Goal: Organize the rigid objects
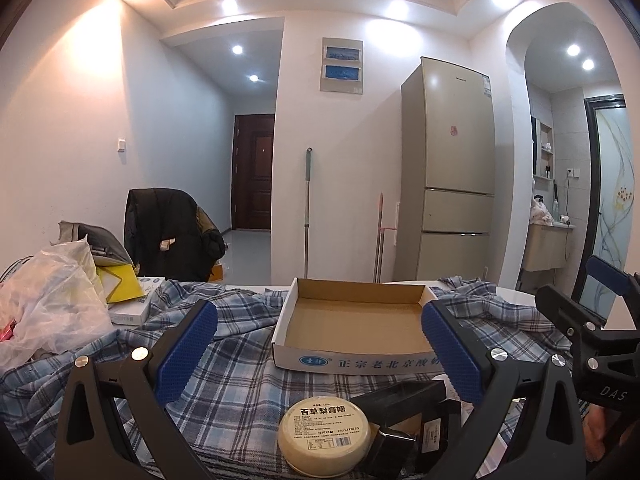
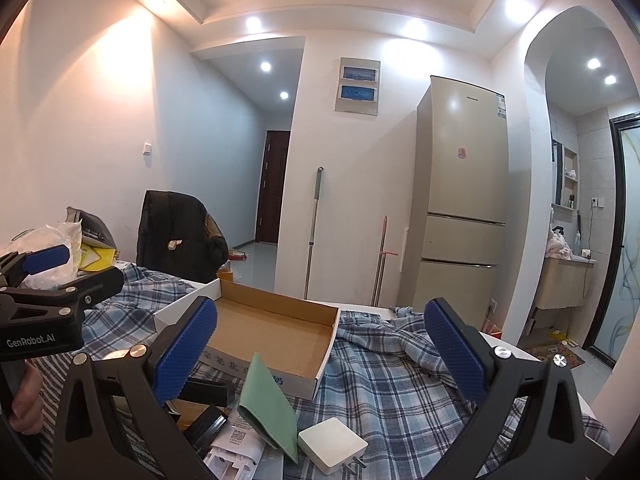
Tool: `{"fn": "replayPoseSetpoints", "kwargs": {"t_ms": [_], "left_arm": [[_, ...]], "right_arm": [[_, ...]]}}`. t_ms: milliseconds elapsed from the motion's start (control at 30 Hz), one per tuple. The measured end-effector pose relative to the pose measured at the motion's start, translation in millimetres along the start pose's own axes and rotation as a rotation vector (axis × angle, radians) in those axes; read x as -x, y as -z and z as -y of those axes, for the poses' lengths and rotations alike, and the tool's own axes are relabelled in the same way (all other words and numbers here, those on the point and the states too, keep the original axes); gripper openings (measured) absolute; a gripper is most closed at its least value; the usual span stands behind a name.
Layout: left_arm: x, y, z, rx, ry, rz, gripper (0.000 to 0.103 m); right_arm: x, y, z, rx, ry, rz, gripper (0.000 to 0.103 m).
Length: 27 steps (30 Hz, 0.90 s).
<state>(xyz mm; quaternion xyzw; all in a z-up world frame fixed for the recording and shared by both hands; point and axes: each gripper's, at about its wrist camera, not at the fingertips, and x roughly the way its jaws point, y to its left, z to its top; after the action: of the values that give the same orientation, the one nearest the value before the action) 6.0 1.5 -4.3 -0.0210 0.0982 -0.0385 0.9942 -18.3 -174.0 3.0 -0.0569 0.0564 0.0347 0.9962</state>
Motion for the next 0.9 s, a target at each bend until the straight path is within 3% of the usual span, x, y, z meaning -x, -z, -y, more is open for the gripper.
{"fn": "replayPoseSetpoints", "kwargs": {"t_ms": [900], "left_arm": [[3.5, -2.0, -1.3, -0.001, -0.005, 0.012, 0.103]], "right_arm": [[2.9, -0.1, 1.4, 0.005, 0.002, 0.014, 0.103]]}}
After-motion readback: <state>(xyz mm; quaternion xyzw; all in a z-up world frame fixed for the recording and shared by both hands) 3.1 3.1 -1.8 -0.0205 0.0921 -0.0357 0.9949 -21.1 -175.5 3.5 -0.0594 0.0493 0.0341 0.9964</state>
